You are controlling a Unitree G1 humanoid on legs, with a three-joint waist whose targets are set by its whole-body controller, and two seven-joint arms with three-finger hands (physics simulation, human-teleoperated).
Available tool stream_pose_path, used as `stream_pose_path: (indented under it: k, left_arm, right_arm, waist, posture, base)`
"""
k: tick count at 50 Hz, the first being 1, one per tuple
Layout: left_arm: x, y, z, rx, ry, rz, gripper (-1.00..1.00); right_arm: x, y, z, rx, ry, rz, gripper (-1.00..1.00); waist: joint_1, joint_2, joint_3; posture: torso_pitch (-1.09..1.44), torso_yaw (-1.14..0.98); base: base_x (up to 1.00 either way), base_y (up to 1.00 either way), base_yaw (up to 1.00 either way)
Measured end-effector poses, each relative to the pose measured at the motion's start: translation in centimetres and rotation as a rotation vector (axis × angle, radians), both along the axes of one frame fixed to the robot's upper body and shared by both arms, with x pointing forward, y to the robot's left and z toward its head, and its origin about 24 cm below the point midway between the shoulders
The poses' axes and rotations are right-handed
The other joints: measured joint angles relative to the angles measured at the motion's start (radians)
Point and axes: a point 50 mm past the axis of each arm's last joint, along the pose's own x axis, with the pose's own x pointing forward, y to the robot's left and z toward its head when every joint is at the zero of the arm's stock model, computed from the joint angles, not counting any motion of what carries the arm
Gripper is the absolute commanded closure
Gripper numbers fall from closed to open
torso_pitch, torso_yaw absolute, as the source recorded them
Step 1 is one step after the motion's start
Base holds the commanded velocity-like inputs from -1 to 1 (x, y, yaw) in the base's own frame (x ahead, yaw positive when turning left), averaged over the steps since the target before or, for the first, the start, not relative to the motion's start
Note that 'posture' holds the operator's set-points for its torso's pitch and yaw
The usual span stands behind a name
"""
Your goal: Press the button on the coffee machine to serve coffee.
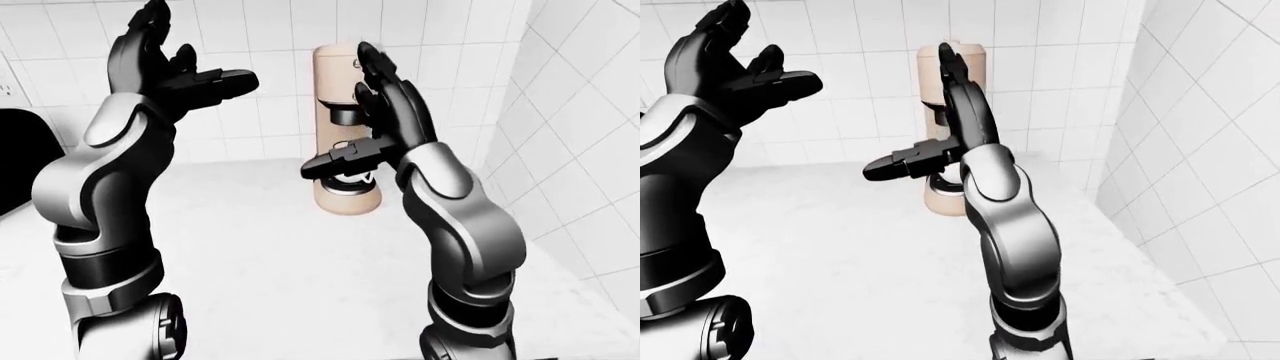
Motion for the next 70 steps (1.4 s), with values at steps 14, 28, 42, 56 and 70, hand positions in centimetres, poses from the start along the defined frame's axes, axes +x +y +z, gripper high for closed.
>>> stream_pose_path:
  k: [14, 28, 42, 56, 70]
  left_arm:
    - [0.0, 0.0, 0.1, -0.001, -0.001, 0.001, -1.00]
    - [0.0, -0.3, 0.0, 0.003, -0.001, -0.008, -1.00]
    - [0.1, -0.5, -0.1, 0.005, 0.000, -0.012, -1.00]
    - [0.1, -0.3, 0.0, 0.001, -0.002, -0.008, -1.00]
    - [-0.1, -0.3, 0.2, -0.002, -0.011, -0.008, -1.00]
  right_arm:
    - [1.0, -0.5, -1.3, -0.015, 0.032, -0.030, -1.00]
    - [1.9, -0.6, -1.8, -0.017, 0.038, -0.036, -1.00]
    - [2.8, -0.7, -1.5, -0.027, 0.042, -0.045, -1.00]
    - [3.5, -0.4, -2.0, -0.037, 0.057, -0.043, -1.00]
    - [4.8, -0.2, -2.7, -0.035, 0.078, -0.048, -1.00]
  waist:
    - [0.000, 0.000, -0.003]
    - [-0.001, 0.000, -0.003]
    - [-0.002, 0.001, -0.004]
    - [-0.002, 0.000, -0.002]
    - [-0.002, 0.002, -0.003]
  posture:
    - [-0.57, 0.00]
    - [-0.57, 0.00]
    - [-0.57, 0.00]
    - [-0.57, 0.00]
    - [-0.57, 0.00]
  base:
    - [0.00, 0.00, 0.00]
    - [0.00, 0.00, 0.00]
    - [0.00, 0.00, 0.00]
    - [0.00, 0.00, 0.00]
    - [0.00, 0.00, 0.00]
